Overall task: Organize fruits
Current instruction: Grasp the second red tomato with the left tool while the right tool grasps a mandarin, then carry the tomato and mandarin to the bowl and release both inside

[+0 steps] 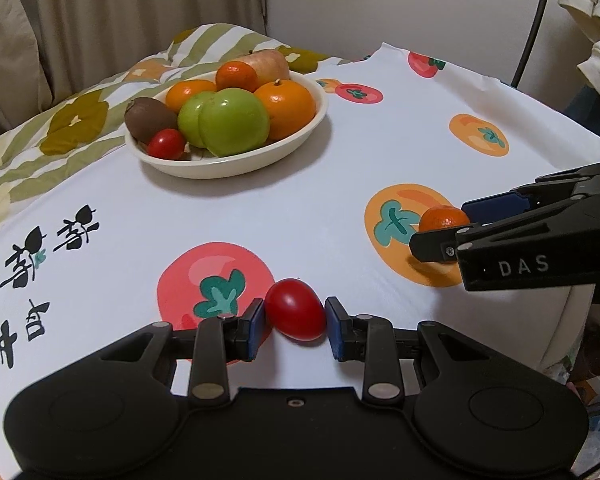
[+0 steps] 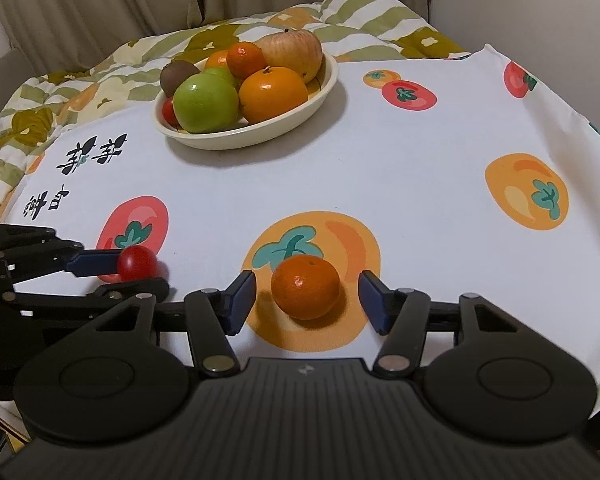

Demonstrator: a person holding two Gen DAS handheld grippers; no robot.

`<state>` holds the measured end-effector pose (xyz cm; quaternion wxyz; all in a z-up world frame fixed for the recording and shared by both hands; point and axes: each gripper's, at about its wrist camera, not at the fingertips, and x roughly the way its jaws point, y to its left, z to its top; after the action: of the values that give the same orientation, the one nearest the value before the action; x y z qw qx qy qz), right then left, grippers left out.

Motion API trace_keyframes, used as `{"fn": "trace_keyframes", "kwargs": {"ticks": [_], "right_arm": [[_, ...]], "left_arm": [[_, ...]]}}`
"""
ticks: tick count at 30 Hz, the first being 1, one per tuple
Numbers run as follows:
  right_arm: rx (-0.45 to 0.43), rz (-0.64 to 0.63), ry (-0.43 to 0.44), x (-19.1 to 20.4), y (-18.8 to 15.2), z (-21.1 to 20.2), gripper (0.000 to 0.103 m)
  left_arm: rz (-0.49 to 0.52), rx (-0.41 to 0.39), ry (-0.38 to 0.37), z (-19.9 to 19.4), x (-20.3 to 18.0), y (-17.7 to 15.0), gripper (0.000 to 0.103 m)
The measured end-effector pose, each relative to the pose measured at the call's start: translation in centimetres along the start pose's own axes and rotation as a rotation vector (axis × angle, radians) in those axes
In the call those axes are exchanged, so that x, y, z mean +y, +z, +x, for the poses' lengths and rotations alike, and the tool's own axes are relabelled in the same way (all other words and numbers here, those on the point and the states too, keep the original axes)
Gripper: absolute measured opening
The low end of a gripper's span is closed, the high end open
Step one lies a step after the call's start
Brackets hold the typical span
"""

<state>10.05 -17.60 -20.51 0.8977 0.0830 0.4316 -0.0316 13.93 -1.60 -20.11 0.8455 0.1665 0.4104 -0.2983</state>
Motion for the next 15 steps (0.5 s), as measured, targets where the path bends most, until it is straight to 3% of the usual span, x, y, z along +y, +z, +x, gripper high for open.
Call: {"fn": "trace_keyframes", "kwargs": {"ticks": [3, 15], "right_arm": [[0.02, 0.01, 0.01, -0.1, 0.1, 0.3, 0.053], [-0.02, -0.005, 0.01, 1.3, 1.0, -2.0, 0.052]], "left_arm": [[-0.008, -0.001, 0.009, -0.3, 0.4, -0.1, 0.036], [-0.075, -0.049, 0.045, -3.5, 2.0, 0.4, 0.036]]}}
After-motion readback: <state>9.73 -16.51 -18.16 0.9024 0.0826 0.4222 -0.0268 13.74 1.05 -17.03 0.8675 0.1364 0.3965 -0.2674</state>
